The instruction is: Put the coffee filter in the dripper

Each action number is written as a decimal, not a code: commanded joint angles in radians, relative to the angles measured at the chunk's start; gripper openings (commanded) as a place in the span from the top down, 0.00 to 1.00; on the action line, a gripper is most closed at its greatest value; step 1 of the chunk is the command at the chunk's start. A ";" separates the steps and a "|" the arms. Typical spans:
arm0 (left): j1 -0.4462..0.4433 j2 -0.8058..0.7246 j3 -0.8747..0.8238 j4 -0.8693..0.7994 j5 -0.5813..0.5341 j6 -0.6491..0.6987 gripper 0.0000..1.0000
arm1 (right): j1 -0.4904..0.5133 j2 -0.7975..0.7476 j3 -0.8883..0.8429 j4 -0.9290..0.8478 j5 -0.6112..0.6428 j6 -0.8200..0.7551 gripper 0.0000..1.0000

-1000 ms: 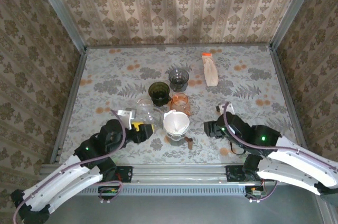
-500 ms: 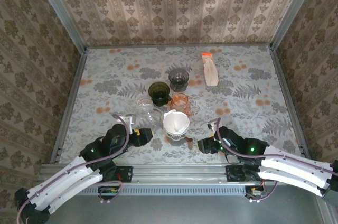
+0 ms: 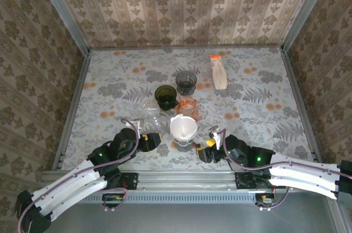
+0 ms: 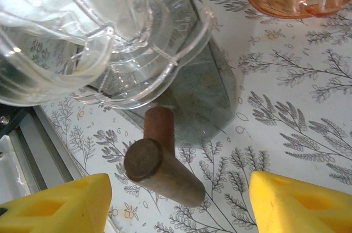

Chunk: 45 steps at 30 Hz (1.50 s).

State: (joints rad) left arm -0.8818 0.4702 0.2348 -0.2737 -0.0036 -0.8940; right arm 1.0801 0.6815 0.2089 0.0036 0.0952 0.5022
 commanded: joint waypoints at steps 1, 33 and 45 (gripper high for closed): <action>0.006 -0.001 -0.013 0.027 0.011 -0.021 0.30 | 0.016 0.016 -0.013 0.072 -0.015 -0.049 0.32; 0.009 -0.004 -0.032 0.065 0.018 -0.047 0.31 | 0.037 0.141 -0.018 0.186 0.015 -0.082 0.64; 0.010 -0.002 -0.034 0.069 0.020 -0.047 0.30 | 0.049 0.142 -0.006 0.169 0.033 -0.090 0.72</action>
State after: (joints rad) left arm -0.8806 0.4702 0.2150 -0.2302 0.0040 -0.9245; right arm 1.1183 0.8249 0.1944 0.1768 0.1051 0.4175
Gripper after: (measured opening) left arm 0.695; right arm 0.288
